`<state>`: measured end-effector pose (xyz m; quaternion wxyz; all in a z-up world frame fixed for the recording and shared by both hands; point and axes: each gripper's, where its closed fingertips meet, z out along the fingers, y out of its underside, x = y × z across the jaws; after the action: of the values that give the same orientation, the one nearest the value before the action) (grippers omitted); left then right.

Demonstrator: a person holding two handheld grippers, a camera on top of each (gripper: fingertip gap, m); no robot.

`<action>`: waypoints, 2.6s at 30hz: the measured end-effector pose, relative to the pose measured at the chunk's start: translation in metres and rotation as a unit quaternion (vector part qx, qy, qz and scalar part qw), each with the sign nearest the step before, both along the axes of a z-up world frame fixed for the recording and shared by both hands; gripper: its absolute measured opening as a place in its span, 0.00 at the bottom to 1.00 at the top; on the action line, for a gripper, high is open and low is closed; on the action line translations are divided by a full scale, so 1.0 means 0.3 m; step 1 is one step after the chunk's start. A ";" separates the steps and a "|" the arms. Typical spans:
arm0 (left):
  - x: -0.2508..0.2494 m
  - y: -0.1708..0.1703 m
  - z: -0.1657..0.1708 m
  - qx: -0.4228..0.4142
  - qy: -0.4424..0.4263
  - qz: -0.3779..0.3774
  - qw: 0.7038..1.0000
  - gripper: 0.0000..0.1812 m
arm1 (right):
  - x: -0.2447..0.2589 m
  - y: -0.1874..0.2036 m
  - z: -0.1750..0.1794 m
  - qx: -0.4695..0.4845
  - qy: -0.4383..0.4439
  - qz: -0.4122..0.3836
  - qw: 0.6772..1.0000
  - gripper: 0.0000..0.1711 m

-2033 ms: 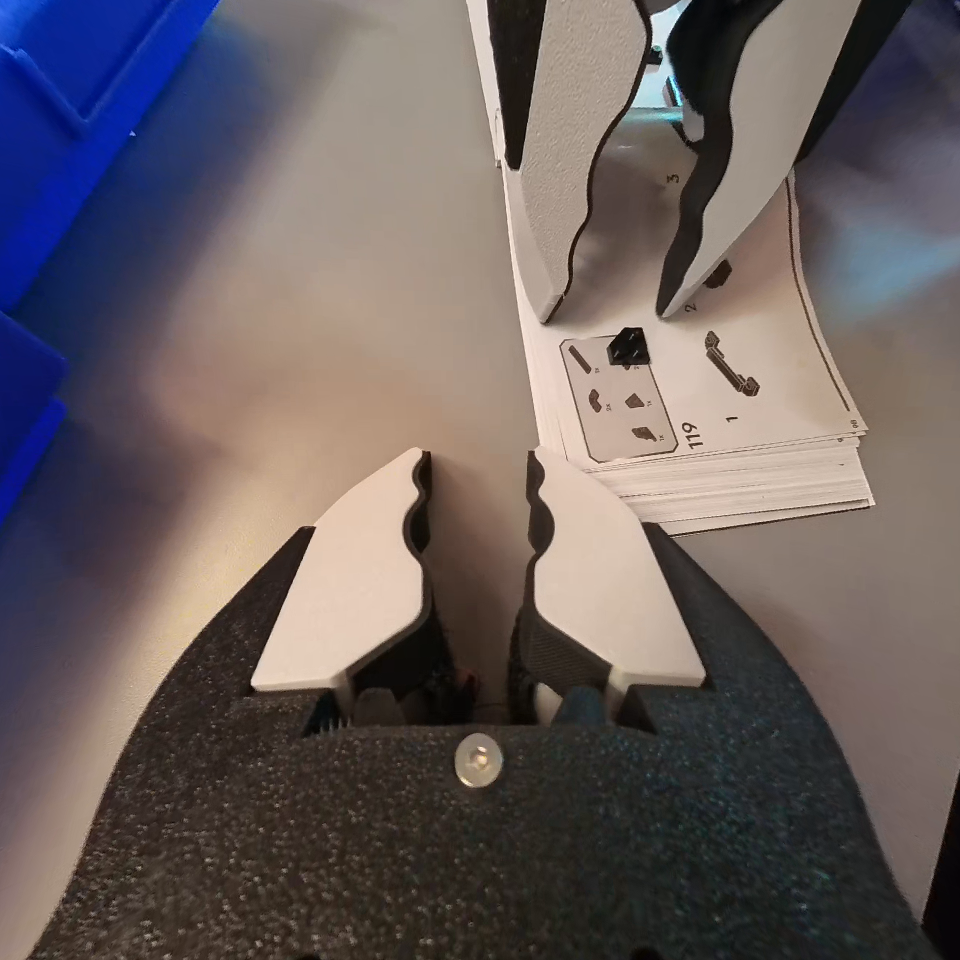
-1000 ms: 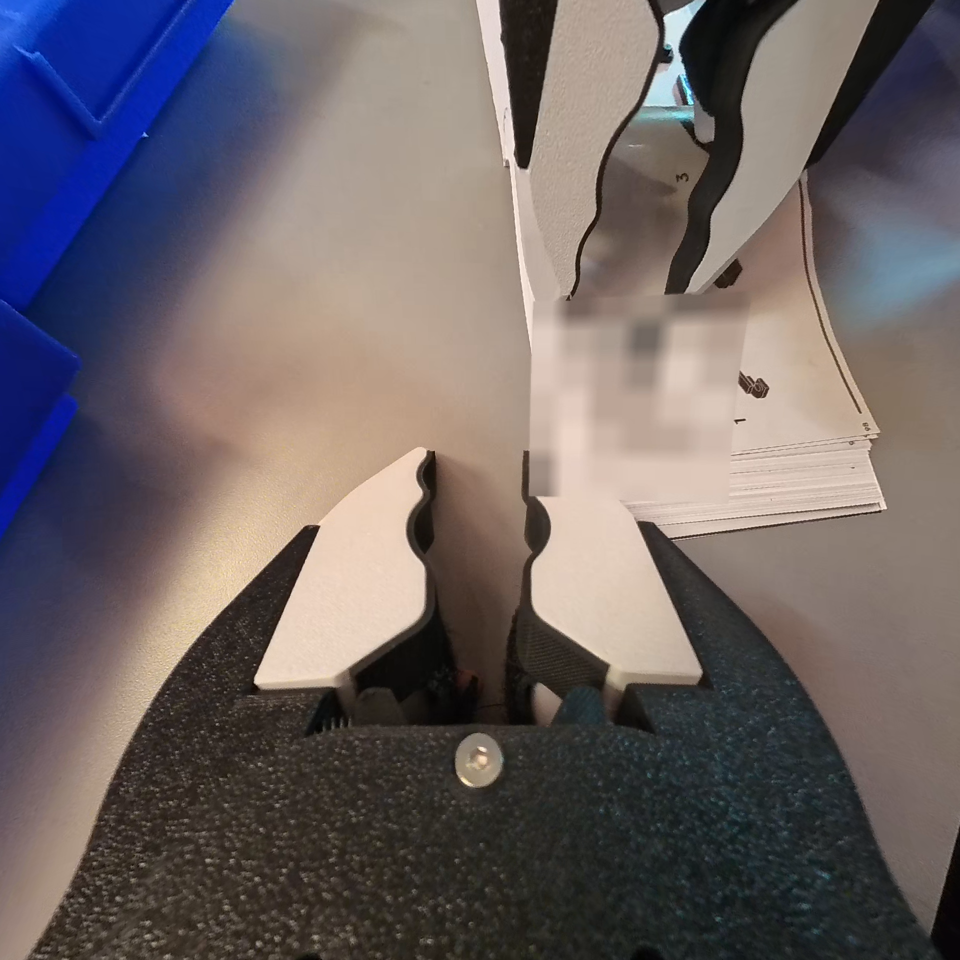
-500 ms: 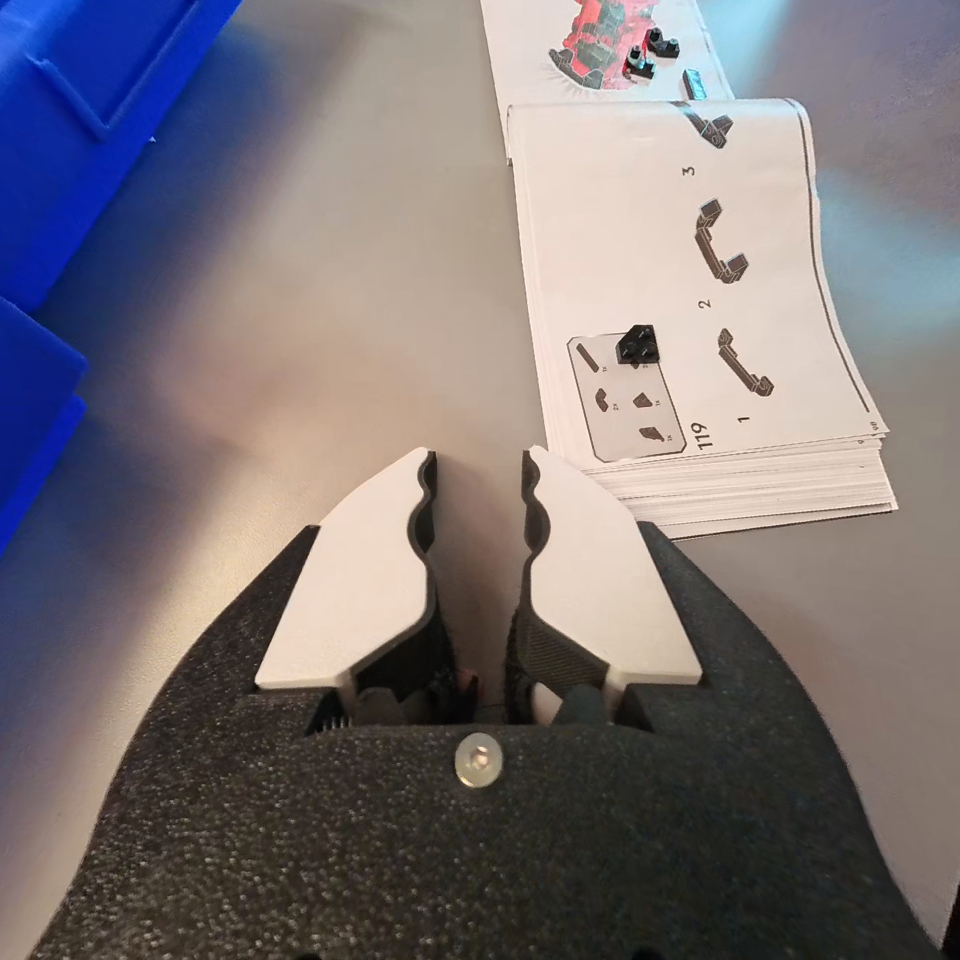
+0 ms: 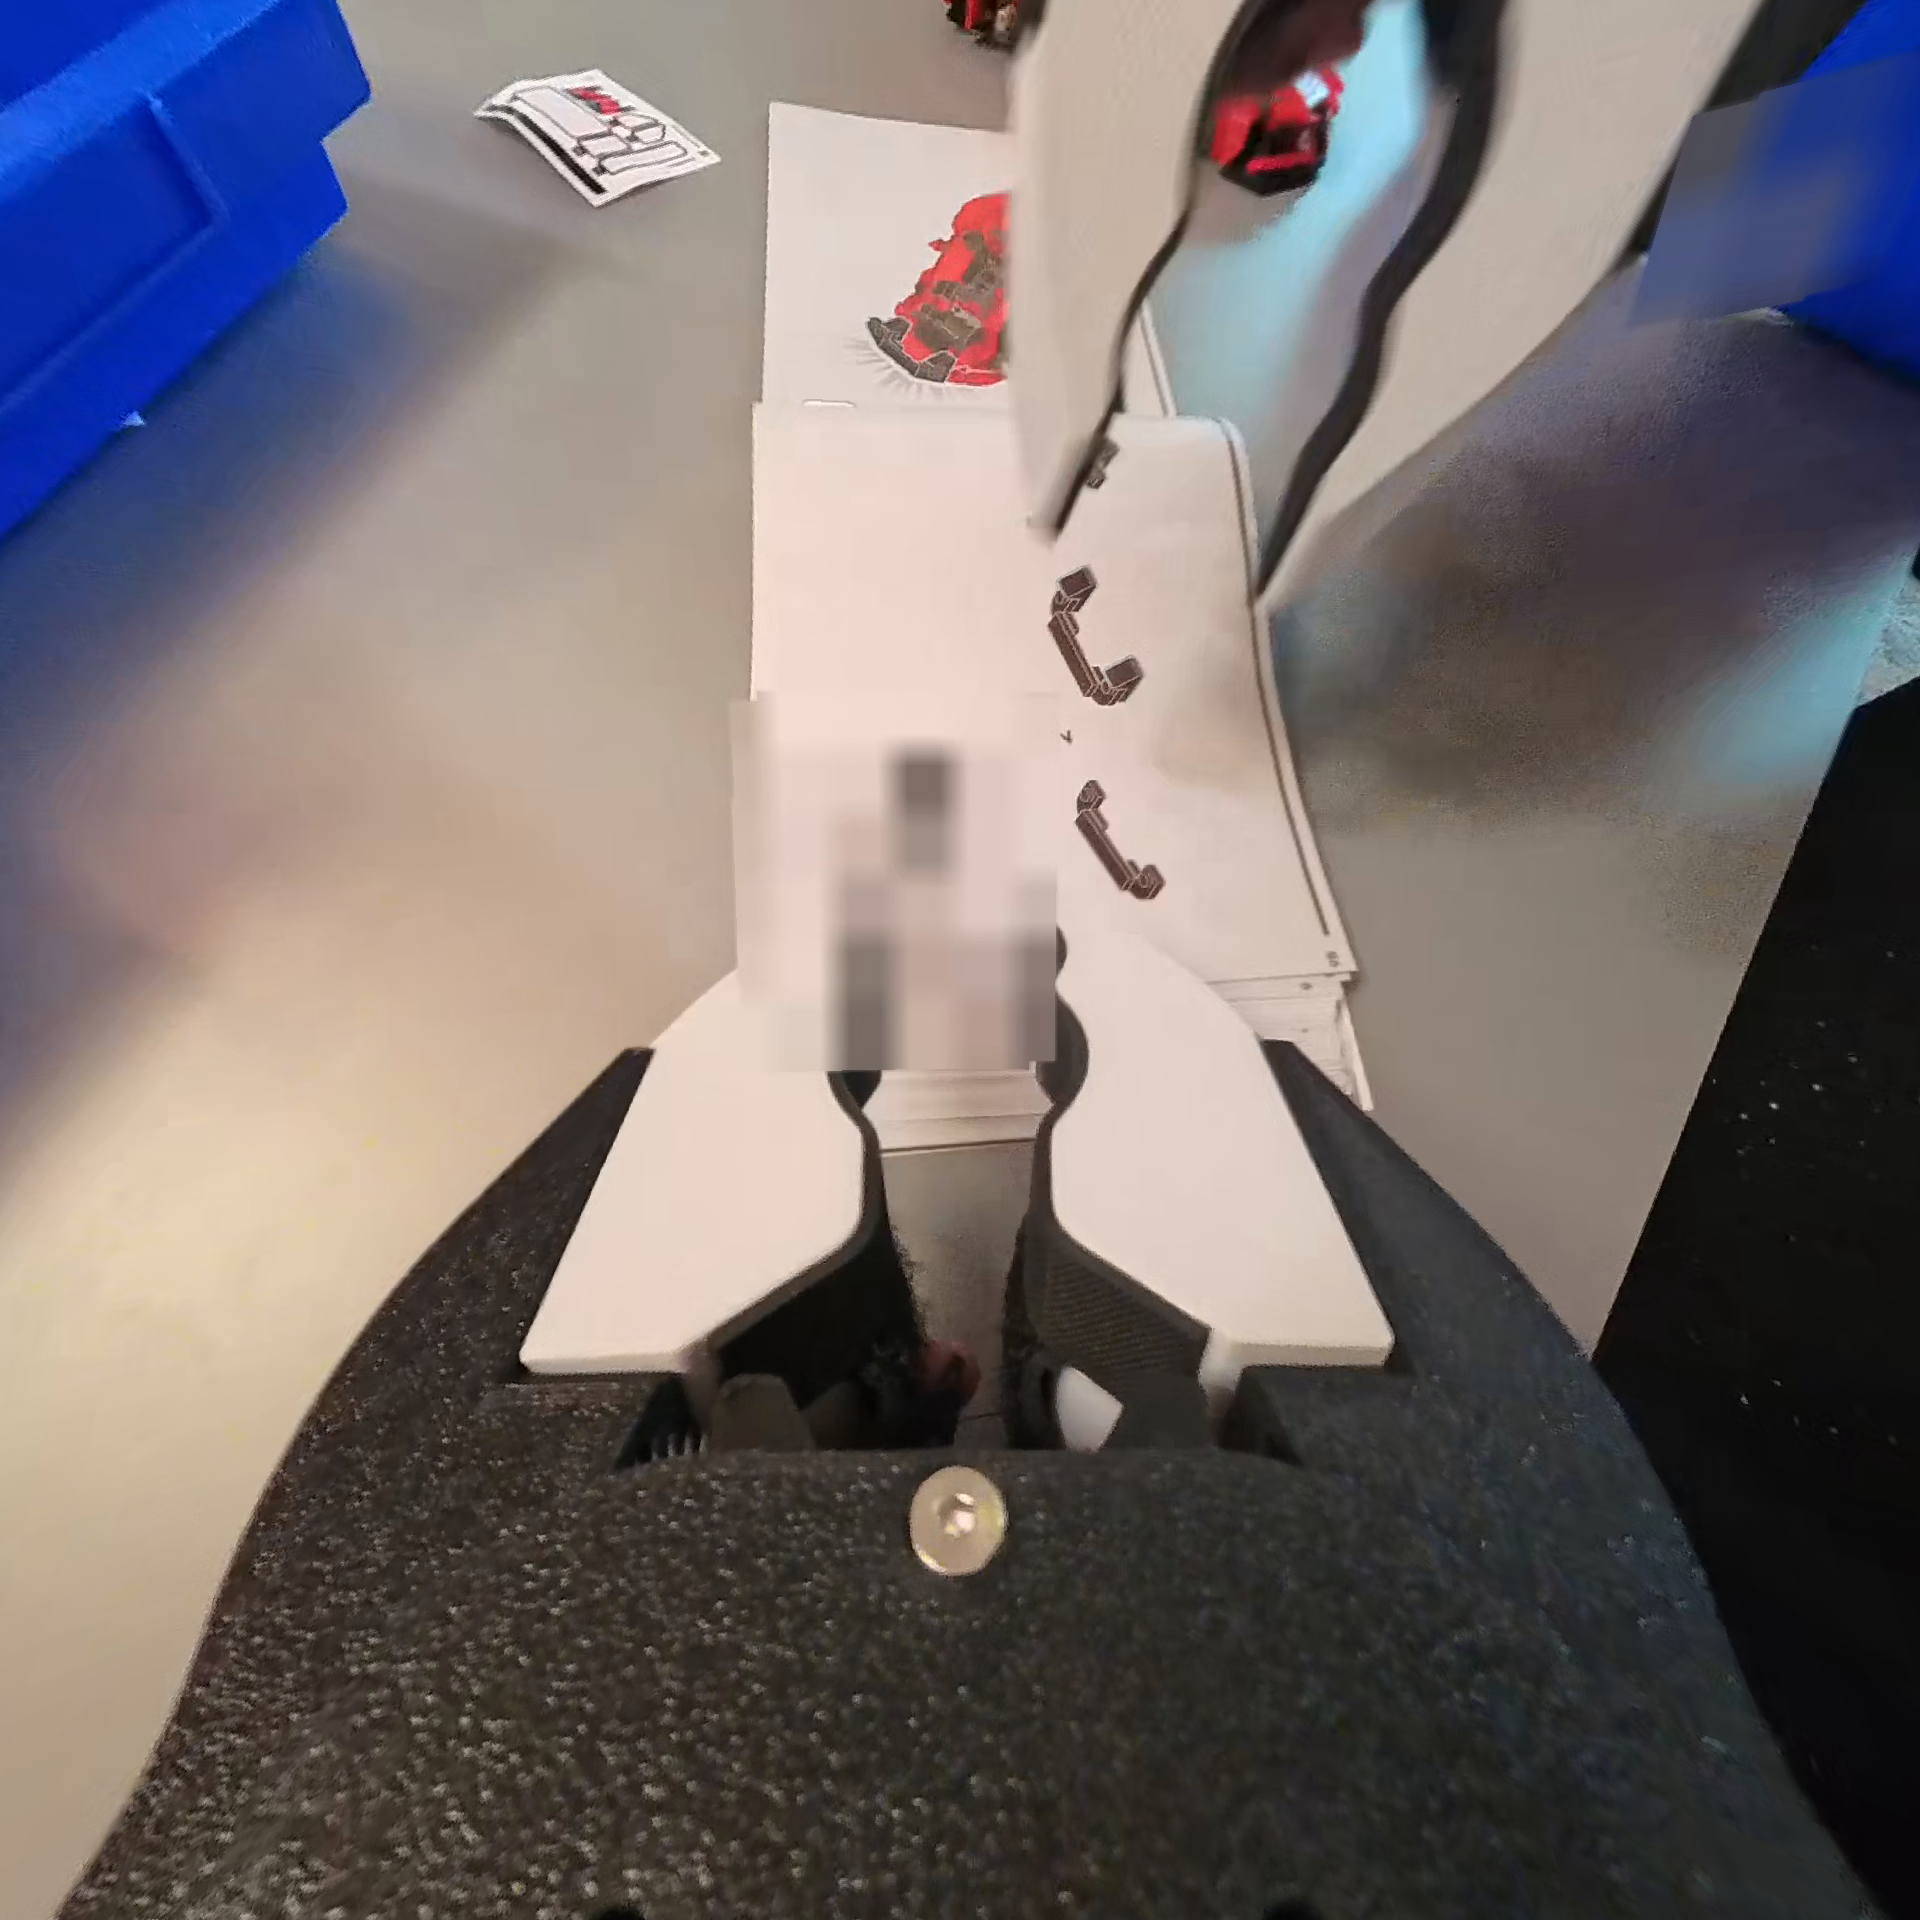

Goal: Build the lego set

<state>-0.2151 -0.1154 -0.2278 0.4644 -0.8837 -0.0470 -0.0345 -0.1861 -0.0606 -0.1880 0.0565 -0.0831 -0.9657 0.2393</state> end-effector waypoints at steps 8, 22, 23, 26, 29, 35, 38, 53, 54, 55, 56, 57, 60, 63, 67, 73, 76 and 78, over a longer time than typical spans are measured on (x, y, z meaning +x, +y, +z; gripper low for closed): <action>-0.021 -0.014 -0.039 -0.004 -0.022 0.000 1.000 0.14 | -0.131 -0.065 -0.180 0.046 -0.008 0.019 0.999 0.20; -0.015 -0.014 -0.073 -0.035 -0.043 -0.006 0.998 0.13 | -0.079 0.059 -0.013 0.033 -0.003 -0.033 0.999 0.09; -0.017 -0.015 -0.074 -0.036 -0.039 -0.004 0.999 0.13 | -0.047 0.113 0.045 0.037 0.005 -0.053 0.998 0.09; -0.017 -0.014 -0.080 -0.040 -0.028 -0.002 0.999 0.13 | 0.088 0.310 0.213 0.056 0.044 -0.126 0.989 0.09; -0.025 -0.015 -0.078 -0.040 -0.024 0.007 0.999 0.13 | 0.282 0.526 0.344 0.051 0.069 -0.233 0.969 0.09; -0.023 0.011 0.006 -0.003 -0.031 0.061 0.998 0.13 | 0.780 0.933 0.402 0.045 0.096 -0.432 0.896 0.09; -0.006 0.085 0.077 0.013 -0.007 0.068 0.998 0.14 | 0.998 1.035 0.311 0.033 0.071 -0.484 0.872 0.09; 0.388 0.600 0.187 0.038 0.012 -0.153 0.987 0.15 | 1.255 1.161 -0.049 0.066 -0.067 -0.551 0.829 0.09; 0.391 0.604 0.176 0.033 0.007 -0.152 0.988 0.15 | 1.243 1.155 -0.061 0.062 -0.071 -0.550 0.830 0.09; 0.387 0.605 0.161 0.023 0.003 -0.148 0.989 0.15 | 1.237 1.154 -0.073 0.066 -0.076 -0.550 0.829 0.09; 0.379 0.603 0.147 0.014 0.001 -0.142 0.990 0.15 | 1.231 1.156 -0.083 0.071 -0.079 -0.549 0.829 0.09; 0.372 0.599 0.137 0.009 -0.002 -0.137 0.991 0.15 | 1.223 1.159 -0.089 0.076 -0.078 -0.548 0.829 0.09; 0.356 0.583 0.131 0.013 -0.015 -0.125 0.992 0.15 | 1.185 1.171 -0.083 0.067 -0.066 -0.551 0.829 0.12; 0.332 0.562 0.128 0.016 -0.021 -0.110 0.994 0.15 | 1.164 1.186 -0.070 0.058 -0.059 -0.559 0.825 0.15; 0.307 0.540 0.113 0.014 -0.028 -0.099 0.995 0.15 | 1.183 1.196 -0.072 0.073 -0.067 -0.561 0.822 0.16; 0.284 0.523 0.108 0.020 -0.033 -0.090 0.995 0.15 | 1.290 1.103 -0.114 0.096 -0.174 -0.567 0.799 0.12; 0.272 0.518 0.106 0.024 -0.034 -0.085 0.996 0.15 | 1.317 1.070 -0.167 0.124 -0.211 -0.584 0.774 0.17; 0.268 0.510 0.102 0.024 -0.037 -0.085 0.995 0.15 | 1.323 1.084 -0.188 0.142 -0.214 -0.603 0.755 0.17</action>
<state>-0.1348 0.0376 -0.1971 0.4790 -0.8712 0.0119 -0.1071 0.2108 0.2648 -0.2445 -0.0083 -0.6882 -0.7254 -0.0079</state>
